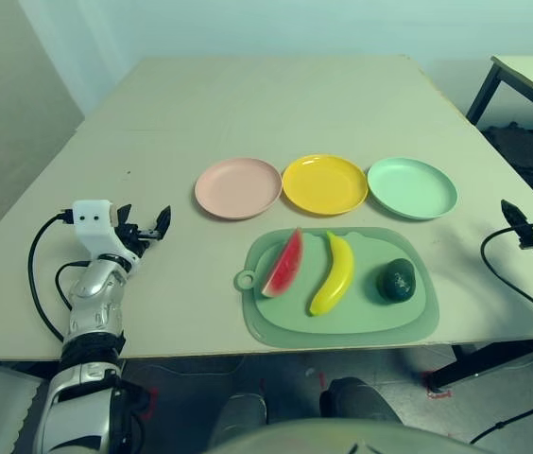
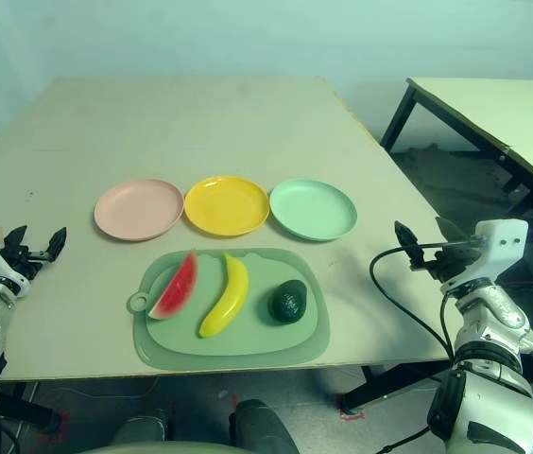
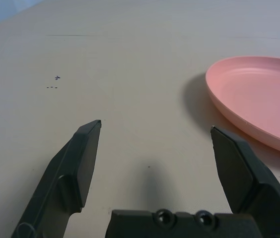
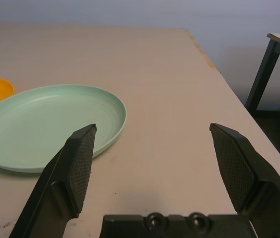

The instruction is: Place the fruits into color-matched plates.

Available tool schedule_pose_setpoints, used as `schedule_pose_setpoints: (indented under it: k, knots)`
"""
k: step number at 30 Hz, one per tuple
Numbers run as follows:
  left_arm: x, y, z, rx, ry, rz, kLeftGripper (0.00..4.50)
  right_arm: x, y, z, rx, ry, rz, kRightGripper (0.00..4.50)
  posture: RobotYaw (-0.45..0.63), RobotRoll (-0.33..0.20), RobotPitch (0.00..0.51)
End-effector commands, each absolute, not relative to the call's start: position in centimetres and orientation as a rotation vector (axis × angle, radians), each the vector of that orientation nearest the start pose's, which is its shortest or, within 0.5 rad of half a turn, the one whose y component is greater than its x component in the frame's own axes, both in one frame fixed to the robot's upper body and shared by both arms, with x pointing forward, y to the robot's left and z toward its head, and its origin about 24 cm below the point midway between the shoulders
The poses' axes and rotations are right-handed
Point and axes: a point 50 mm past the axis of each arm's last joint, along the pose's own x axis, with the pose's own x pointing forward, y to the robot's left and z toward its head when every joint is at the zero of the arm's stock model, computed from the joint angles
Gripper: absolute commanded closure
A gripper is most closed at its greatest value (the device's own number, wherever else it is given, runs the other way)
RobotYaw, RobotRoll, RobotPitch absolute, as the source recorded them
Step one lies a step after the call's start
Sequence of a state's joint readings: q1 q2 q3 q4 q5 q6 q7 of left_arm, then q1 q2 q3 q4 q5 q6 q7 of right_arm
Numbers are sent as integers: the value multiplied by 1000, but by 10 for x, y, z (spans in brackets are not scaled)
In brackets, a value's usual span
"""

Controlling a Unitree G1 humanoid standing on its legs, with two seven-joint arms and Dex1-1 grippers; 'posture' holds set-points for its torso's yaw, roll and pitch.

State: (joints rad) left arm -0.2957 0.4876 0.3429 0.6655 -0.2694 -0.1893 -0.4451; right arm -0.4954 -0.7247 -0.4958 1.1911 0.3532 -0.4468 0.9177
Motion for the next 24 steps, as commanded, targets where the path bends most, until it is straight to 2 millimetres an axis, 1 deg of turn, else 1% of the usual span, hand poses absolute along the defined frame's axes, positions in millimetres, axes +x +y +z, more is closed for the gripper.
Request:
schedule_pose_setpoints:
  k: [1,5,9,12,15,18,20,22,24]
  knots:
    - [280,322,50,64,48,28,27,266,-389,91,-95,-68,115,0,-124,0,16]
    - [278,329,53,68,48,35,27,269,-384,90,-104,-66,144,0,-114,0,20]
    - [275,338,59,85,37,47,27,270,-378,83,-96,-48,161,0,-80,0,18]
    - [271,344,61,94,38,60,27,271,-373,78,-86,-44,171,0,-79,0,18]
    - [267,351,65,100,35,74,27,273,-367,73,-70,-39,186,0,-72,0,27]
    - [265,354,69,96,27,52,27,273,-365,70,-65,-30,209,0,-59,0,39]
    - [263,355,75,89,11,-10,27,273,-365,70,-63,-18,223,0,-60,0,41]
    - [261,353,85,58,-16,-170,27,273,-367,73,-64,-10,228,0,-75,0,46]
    - [256,347,99,23,-49,-386,27,273,-372,79,-39,-5,226,0,-96,0,42]
